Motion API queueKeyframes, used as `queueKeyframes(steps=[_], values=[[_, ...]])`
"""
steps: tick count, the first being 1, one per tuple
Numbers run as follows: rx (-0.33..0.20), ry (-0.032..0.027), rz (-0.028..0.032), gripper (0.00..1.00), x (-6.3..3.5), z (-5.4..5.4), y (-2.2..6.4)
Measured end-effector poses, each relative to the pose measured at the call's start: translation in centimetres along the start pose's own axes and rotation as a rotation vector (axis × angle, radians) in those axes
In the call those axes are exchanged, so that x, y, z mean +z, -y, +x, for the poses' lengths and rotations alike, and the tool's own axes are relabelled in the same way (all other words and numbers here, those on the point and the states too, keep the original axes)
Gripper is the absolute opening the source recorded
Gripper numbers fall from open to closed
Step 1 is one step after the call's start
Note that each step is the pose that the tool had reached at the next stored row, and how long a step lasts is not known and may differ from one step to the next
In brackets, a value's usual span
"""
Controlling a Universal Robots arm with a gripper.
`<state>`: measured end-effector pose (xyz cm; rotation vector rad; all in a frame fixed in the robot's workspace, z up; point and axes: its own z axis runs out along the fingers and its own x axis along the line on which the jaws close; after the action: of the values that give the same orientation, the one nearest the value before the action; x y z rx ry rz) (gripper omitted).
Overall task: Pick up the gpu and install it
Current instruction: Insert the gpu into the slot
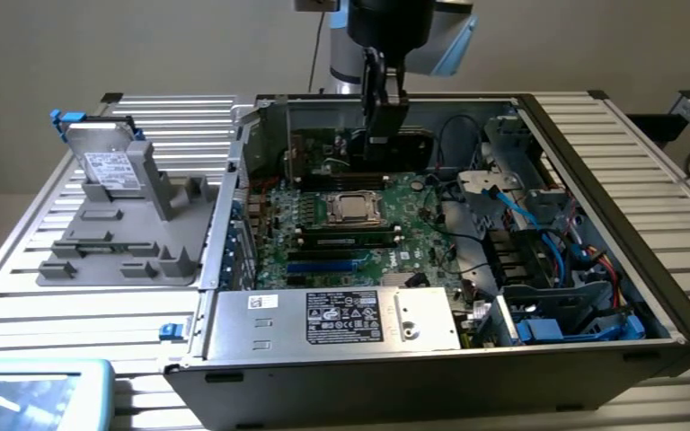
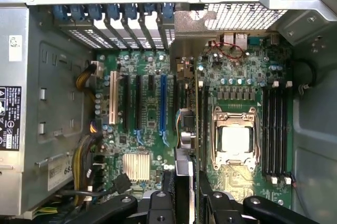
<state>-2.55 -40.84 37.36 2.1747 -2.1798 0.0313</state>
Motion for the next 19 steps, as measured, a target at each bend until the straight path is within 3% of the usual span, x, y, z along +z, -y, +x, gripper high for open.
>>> queueKeyframes(steps=[12,15,19], values=[[0.000,-0.0001,0.0001,0.28,0.49,0.5,-0.51],[0.000,0.0005,0.0070,0.28,0.59,0.5,-1.28],[0.001,0.0058,0.0166,0.28,0.96,0.7,-2.23]])
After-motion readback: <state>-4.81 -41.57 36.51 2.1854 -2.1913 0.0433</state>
